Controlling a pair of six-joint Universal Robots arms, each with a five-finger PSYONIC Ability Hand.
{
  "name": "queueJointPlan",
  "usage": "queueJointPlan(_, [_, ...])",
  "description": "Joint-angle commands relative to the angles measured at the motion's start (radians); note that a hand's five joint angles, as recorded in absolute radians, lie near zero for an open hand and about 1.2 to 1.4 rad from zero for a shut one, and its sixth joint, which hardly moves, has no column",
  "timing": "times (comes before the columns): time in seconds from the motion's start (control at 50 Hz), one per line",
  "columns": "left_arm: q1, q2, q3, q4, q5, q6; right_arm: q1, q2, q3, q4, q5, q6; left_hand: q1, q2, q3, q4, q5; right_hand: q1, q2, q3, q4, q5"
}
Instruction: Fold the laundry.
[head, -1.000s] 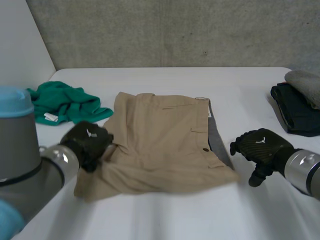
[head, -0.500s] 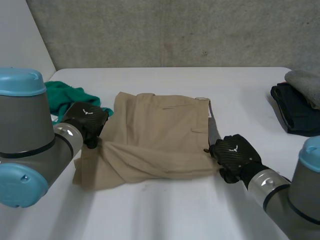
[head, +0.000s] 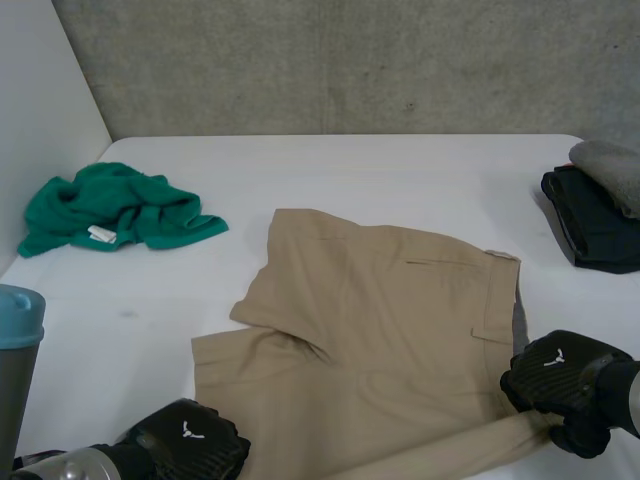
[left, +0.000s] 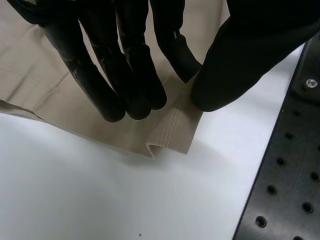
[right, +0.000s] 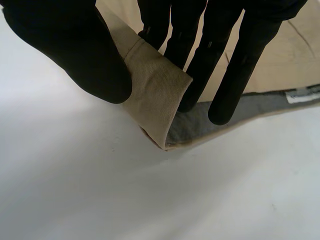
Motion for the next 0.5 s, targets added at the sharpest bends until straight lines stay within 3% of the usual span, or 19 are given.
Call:
queueJointPlan(0.02, [-0.024, -0.058, 0.091, 0.124, -0.104, 0.017, 0.039, 0.062, -0.072, -0.08, 0.012, 0.107, 0.236, 0.202, 0.207, 0.203, 0.209, 0.32, 0.223, 0.208, 0.201, 0.219])
queueJointPlan(0.12, [-0.02, -0.155, 0.222, 0.244, -0.173, 0.011, 0.069, 0.124, -0.137, -0.165, 0.049, 0.19, 0.236, 0.202, 0.207, 0.203, 0.209, 0.32, 0.223, 0.208, 0.201, 0.219])
queueJointPlan(0.28, [-0.025, -0.386, 0.519, 0.543, -0.262, 0.03, 0.087, 0.274, -0.276, -0.406, 0.121, 0.331, 0.236, 0.202, 0.207, 0.203, 0.209, 0.32, 0.223, 0.208, 0.201, 0.219])
queueJointPlan(0.38, [-0.04, -0.587, 0.766, 0.709, -0.287, 0.102, 0.108, 0.41, -0.373, -0.591, 0.17, 0.414, 0.236, 0.202, 0.207, 0.203, 0.209, 0.32, 0.223, 0.208, 0.201, 0.219])
queueJointPlan(0.5, [-0.06, -0.823, 1.03, 0.803, -0.313, 0.179, 0.122, 0.545, -0.454, -0.798, 0.216, 0.422, 0.236, 0.202, 0.207, 0.203, 0.209, 0.32, 0.223, 0.208, 0.201, 0.219])
